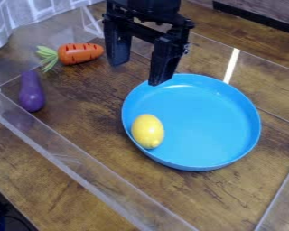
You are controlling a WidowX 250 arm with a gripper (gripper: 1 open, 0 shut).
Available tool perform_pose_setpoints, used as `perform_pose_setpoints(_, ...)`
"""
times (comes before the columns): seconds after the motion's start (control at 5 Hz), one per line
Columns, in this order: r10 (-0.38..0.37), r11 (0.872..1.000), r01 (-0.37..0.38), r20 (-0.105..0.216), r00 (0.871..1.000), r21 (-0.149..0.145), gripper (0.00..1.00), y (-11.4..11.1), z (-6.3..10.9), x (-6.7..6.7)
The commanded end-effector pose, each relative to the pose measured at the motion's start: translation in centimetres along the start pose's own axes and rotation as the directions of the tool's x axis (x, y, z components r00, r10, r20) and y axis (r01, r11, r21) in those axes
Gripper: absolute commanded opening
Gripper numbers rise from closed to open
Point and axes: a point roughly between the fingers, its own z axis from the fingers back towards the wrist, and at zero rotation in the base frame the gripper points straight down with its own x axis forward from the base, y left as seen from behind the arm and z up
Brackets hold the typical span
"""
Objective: Remove the lemon from the blue tray and put it on the table
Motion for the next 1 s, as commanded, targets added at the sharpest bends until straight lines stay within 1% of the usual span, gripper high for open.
perform_pose_setpoints(0.0,-0.005,1.0,0.005,-0.004,1.0,0.001,1.0,-0.2,-1.2,0.2)
perform_pose_setpoints(0.4,-0.033,0.999,0.033,0.011,0.999,0.013,1.0,-1.0,-5.4,0.6)
perform_pose_setpoints(0.6,-0.036,0.999,0.035,0.013,0.999,0.024,1.0,-1.4,-7.1,1.0)
perform_pose_setpoints(0.8,-0.044,0.999,0.043,0.016,0.999,0.03,1.0,-1.6,-7.6,1.5)
